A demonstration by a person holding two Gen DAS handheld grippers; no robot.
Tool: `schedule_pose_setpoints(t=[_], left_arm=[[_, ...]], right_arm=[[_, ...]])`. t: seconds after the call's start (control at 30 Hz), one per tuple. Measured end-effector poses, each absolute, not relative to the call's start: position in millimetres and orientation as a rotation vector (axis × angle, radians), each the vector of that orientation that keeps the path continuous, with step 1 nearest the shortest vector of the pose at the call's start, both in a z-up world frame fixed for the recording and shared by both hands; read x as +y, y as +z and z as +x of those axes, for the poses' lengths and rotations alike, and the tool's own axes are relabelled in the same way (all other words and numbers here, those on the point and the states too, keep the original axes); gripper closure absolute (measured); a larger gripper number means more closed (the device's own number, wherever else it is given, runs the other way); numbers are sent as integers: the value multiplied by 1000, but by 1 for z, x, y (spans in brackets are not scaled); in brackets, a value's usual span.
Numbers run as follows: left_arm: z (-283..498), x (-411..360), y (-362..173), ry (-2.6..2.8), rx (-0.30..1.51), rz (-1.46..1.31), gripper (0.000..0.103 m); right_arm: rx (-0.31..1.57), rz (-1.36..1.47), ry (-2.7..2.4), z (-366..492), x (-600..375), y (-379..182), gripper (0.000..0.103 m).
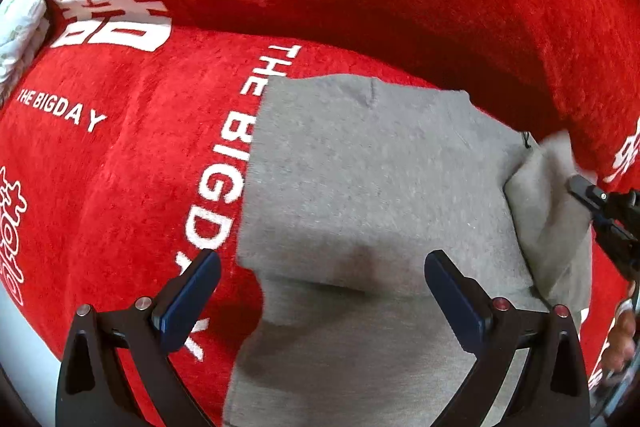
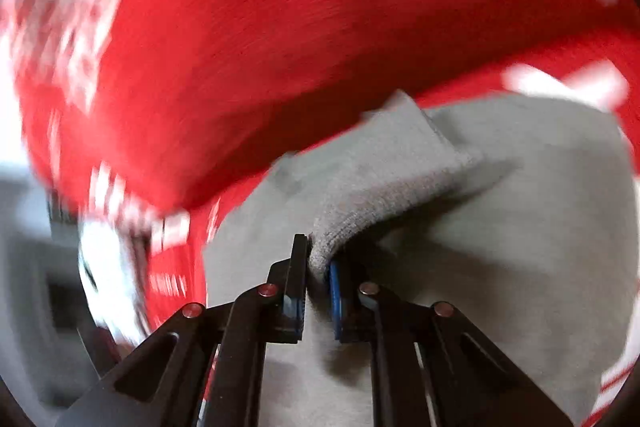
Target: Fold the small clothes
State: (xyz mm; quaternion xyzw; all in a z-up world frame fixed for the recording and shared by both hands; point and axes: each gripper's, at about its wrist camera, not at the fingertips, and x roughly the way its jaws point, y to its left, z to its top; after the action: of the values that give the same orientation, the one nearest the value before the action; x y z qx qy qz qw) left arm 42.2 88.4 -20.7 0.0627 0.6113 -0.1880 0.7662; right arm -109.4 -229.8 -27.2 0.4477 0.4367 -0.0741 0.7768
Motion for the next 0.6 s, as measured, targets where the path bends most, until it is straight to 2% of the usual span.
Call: schedule_pose_setpoints(t=[0.13,0.27,0.33,0.4,0.43,0.47,0.6], left_arm=[[49,101,-23,-383,1339,100,1],[55,107,-28,-380,1354,77,1],[57,107,-29,-396,1362,65,1],[58,104,-30,-417,1371,61,1],[58,101,-31,-430,1376,59,1],[59,97,-31,-448,1381,53,1],[59,82,-38,-519,1443,28,1]], right_arm=[[1075,771,13,-74,-163,-27,91],[1236,610,68,-63,-116,-51,90],[1278,601,68,-75,-112,-58,81],[1262,644,66,-88,-117,-55,52],[1246,677,63,-98,-121,-51,46],[1233,709,48,-109,-128,-48,42],[1221,831,-55,-156,-158,-46,41]])
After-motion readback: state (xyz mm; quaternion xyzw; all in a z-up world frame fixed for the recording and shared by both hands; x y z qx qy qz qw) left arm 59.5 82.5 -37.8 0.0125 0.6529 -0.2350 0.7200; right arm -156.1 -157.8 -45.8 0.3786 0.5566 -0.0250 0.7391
